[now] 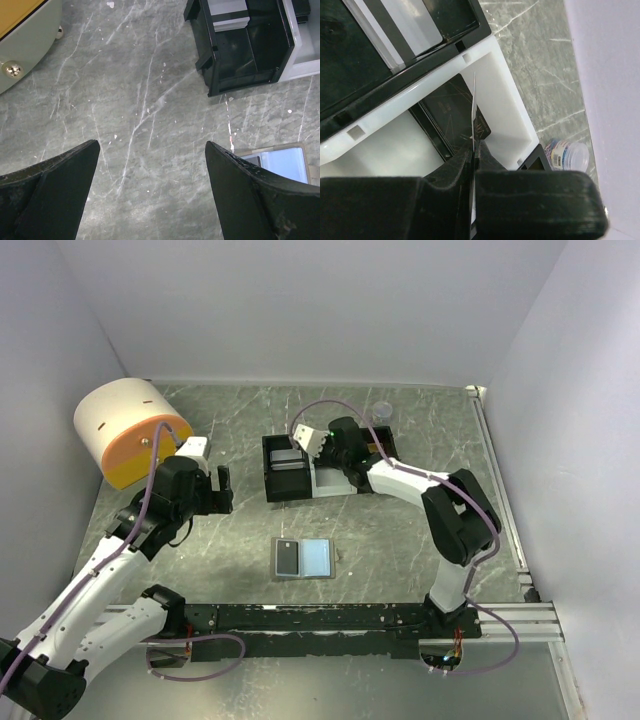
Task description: Take the credit cards out of the card holder
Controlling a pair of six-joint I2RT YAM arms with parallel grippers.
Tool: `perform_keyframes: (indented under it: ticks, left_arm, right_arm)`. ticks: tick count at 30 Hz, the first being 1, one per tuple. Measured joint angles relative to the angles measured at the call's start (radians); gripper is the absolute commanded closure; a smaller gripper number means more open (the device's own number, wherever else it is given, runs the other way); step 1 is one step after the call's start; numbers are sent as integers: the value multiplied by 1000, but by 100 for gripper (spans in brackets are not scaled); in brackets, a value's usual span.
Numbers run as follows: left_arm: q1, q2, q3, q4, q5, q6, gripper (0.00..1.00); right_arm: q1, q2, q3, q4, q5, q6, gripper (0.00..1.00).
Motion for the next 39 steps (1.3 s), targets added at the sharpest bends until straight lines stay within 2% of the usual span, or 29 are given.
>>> perform_keyframes:
  ticks: [11,17,26,28,30,35,37,39]
  left_arm:
    - [0,0,0,3,0,6,4]
    - [0,4,0,4,0,6,4]
    - [0,12,0,5,0,7,5]
    - [0,14,0,5,0,7,5]
    - [0,14,0,5,0,8,5]
    - [0,19,0,5,0,10,5]
    - [0,20,0,5,0,10,5]
    - [0,21,0,5,0,10,5]
  right_arm:
    - [0,98,25,15,82,-80,100]
    - [4,113,27,79,121,-114,100]
    - [4,192,68,88,120,-146,97]
    - [4,204,68,89,124,-155,93]
    - [4,211,68,93,128,-164,82]
    - [5,214,68,97,120,-176,65]
    - [4,211,68,98,110,-177,56]
    - [0,203,68,90,95,-174,52]
